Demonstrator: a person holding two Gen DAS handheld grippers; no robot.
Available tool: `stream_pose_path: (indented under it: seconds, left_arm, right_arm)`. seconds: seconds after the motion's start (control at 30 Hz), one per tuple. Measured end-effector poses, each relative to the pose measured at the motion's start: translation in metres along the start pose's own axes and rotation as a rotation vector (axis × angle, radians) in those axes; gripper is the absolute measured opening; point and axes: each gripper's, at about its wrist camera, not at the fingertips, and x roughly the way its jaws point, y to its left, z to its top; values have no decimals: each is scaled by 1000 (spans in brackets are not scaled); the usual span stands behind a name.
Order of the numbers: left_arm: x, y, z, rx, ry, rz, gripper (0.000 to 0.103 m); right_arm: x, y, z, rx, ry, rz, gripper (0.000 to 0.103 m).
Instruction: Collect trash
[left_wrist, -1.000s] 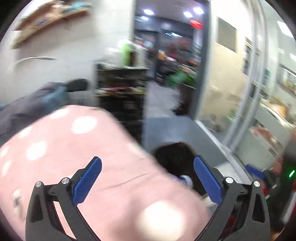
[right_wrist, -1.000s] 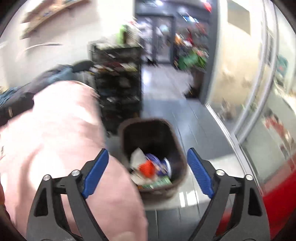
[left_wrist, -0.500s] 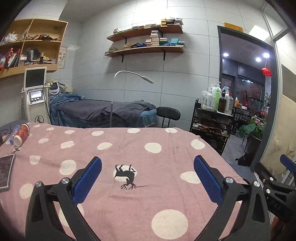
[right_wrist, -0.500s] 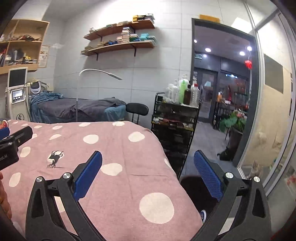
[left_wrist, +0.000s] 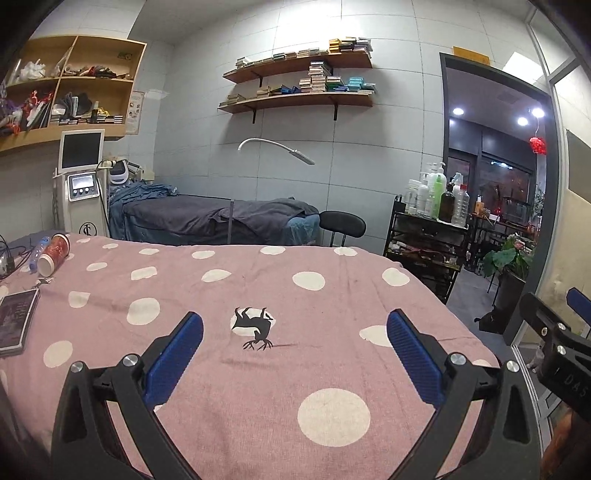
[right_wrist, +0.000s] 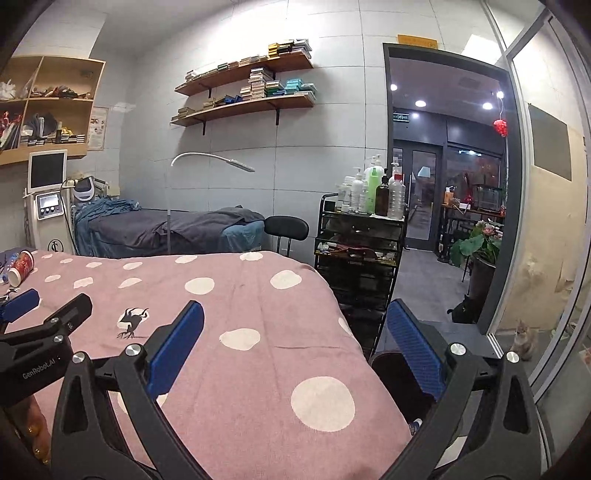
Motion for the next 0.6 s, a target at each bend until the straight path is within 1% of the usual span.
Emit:
stream_pose_path:
  seconds: [0.6]
  left_arm:
    - [-5,-2,-1,7,-2,-9,98]
  right_arm:
    - [-1,-2,0,-7,-6,-5,98]
